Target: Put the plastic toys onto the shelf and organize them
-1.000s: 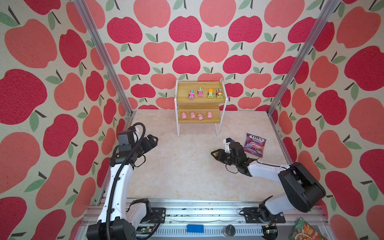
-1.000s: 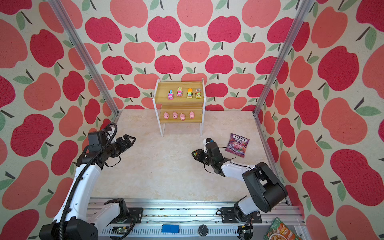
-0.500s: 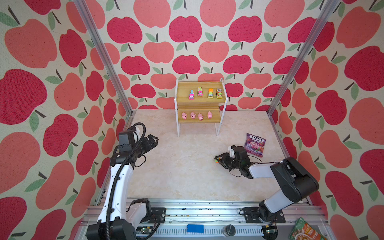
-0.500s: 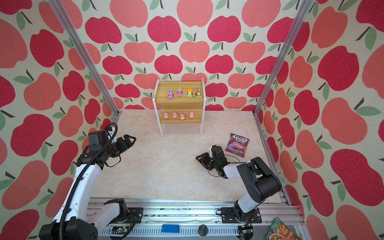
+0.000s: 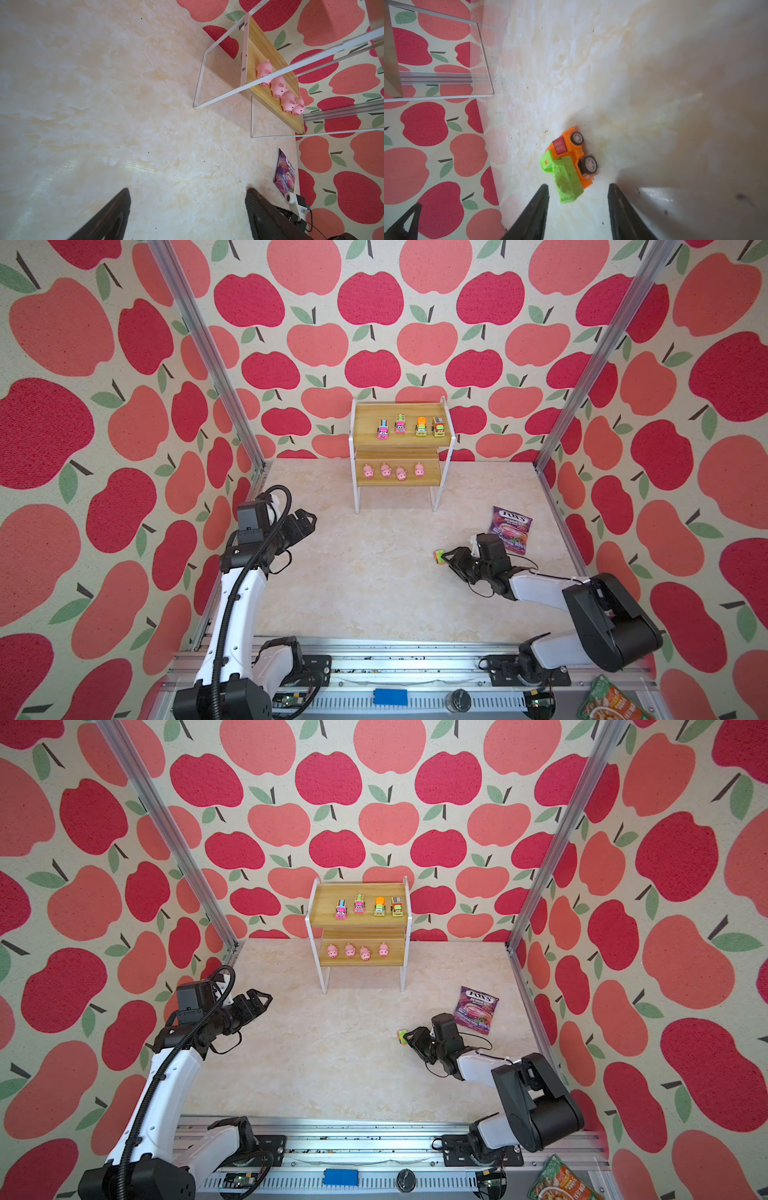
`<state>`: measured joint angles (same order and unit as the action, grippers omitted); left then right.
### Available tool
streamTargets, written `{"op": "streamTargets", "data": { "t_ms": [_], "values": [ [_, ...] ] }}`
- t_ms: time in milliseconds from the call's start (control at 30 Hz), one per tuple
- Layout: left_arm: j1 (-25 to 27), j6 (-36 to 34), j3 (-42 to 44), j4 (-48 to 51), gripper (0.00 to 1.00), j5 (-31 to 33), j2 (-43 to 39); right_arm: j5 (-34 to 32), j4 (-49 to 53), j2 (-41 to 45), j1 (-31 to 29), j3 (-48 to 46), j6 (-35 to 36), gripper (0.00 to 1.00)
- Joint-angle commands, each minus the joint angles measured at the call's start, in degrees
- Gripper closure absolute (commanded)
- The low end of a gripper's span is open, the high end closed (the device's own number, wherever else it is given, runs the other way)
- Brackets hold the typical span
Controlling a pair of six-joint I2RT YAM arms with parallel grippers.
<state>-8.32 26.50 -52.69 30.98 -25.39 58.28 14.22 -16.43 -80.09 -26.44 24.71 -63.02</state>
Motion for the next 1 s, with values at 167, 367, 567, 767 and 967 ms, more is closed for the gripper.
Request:
{"op": "streamTargets", "data": {
  "t_ms": [167,367,567,767,967],
  "values": [
    [0.82,-0.2,0.39,-0.29,0.11,0.58,0.04,-10.87,20.56,8.31,-1.36,6.78,20.95,0.36],
    [2.92,-0.92,0.14,0.38,0.11,1.9,0.57,-18.43,27.71,4.54,-8.24,15.03,36.73,0.26],
    [4.14,-1.57,0.0,0.92,0.11,3.24,0.33,-23.09,34.09,-4.83,-11.96,23.36,43.38,0.28],
    [4.18,-1.72,-0.04,0.92,0.11,3.05,0.38,-24.23,35.27,-10.52,-13.34,26.0,44.15,0.32],
    [4.09,-1.89,-0.03,0.88,0.11,2.97,0.23,-24.33,33.71,-14.16,-13.47,26.78,43.99,0.43]
  ]
}}
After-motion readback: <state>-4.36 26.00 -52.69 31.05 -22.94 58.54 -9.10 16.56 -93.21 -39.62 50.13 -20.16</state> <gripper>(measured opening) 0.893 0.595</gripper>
